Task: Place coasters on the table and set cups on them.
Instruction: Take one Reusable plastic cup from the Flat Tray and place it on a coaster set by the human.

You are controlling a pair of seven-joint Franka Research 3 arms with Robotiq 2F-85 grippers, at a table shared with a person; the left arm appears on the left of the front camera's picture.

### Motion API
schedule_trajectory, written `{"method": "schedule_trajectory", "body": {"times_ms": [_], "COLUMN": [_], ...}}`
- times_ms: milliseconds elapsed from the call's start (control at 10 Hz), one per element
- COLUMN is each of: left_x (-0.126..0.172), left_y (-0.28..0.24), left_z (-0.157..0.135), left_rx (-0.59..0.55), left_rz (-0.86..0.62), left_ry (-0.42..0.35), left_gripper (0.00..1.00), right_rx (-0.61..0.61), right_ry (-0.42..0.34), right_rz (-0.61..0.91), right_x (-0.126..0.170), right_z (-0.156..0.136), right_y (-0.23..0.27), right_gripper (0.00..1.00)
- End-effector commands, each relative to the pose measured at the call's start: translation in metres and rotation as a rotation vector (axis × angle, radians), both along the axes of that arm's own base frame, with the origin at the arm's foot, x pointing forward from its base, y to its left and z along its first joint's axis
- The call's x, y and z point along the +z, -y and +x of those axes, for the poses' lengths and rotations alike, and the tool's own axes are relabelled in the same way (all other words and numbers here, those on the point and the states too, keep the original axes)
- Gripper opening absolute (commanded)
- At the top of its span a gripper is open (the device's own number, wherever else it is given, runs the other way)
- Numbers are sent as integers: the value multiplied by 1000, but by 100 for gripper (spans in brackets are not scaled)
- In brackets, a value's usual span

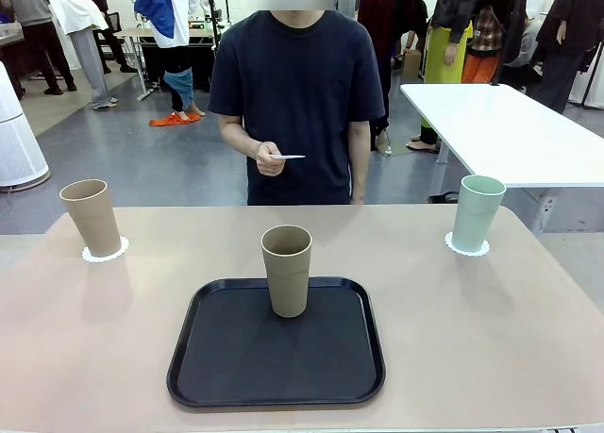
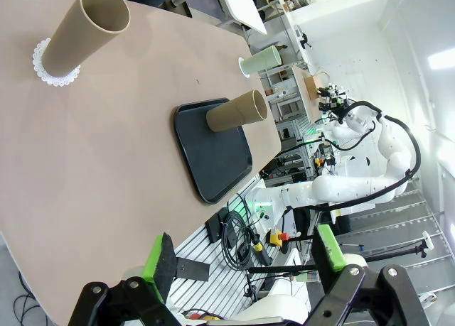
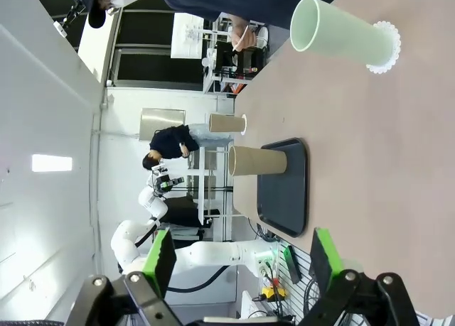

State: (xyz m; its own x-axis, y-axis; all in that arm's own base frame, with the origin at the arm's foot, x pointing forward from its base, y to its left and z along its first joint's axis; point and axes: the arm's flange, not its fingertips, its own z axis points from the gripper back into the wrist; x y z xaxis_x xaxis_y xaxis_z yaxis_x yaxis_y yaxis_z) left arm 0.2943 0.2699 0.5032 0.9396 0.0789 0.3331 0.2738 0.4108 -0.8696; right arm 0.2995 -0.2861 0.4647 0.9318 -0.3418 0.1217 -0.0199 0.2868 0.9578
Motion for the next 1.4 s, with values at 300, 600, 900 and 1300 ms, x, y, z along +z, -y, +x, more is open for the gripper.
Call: {"method": "schedule_trajectory", "body": {"times_ms": [300,600,900,1300], "left_x": [4,4,4,4], "left_y": [0,0,0,0], "left_z": [-1,-1,-1,-1], "left_rx": [8,8,8,8], "left_rz": [-14,-14,-14,-14], "left_ry": [-2,-2,-2,-2], "left_gripper": [100,100,100,100], "right_rx": [-11,-11,-11,-11], "right_ry": [3,3,3,3], "right_rz": [2,2,2,2], "right_x": [-2,-2,-2,-2], "right_z": [-2,-2,-2,-2], "right_y": [5,5,5,5], "right_gripper": [100,100,100,100]}}
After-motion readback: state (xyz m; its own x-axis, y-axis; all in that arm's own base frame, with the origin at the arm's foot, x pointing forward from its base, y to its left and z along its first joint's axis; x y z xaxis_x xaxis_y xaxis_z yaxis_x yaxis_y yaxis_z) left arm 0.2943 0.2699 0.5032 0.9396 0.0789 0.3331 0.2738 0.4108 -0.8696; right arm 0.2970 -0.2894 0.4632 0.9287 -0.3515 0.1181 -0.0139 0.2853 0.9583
